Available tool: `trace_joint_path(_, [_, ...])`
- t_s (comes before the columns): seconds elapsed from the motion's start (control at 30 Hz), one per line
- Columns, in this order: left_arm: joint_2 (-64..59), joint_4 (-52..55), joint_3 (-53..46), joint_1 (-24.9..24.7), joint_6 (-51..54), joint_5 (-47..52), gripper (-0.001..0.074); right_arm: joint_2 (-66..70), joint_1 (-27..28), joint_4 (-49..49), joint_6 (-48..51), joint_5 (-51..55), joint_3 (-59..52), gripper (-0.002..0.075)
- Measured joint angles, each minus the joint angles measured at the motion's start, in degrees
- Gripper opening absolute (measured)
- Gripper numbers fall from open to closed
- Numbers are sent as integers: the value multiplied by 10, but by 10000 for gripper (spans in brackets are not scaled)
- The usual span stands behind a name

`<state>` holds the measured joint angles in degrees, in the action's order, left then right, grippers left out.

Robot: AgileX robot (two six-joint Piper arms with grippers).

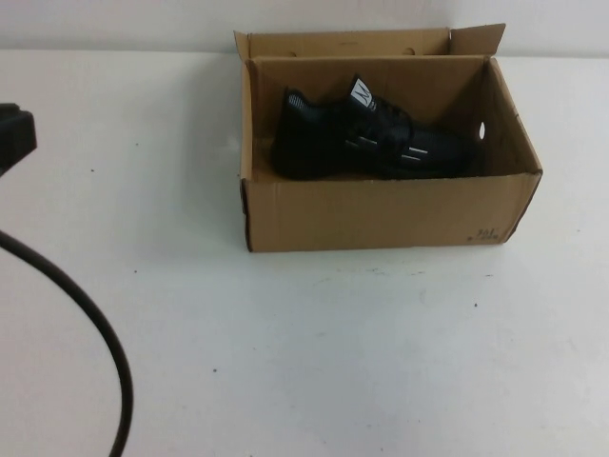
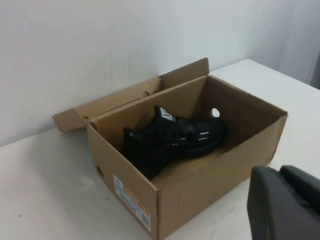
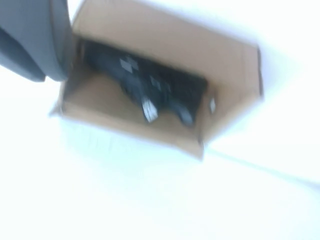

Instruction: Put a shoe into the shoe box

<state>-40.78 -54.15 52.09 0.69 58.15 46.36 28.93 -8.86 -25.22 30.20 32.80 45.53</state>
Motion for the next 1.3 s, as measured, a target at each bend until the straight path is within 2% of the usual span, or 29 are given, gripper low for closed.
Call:
trace_joint_path(0.23, [0,-6,0,-10,2,29,-3,-138,0,39,1,-11,-167,-15])
trace_joint_path(0.43, [0,-6,0,-37,6,60,-3,-207,0,35,1,-2,-253,-15])
trace_joint_path(0.7, [0,-8,0,-40,4,76,-3,-213,0,19,1,3,-289,-15])
trace_joint_path(1.3, [0,-8,0,-40,-2,79,-3,-213,0,11,1,32,-293,-15])
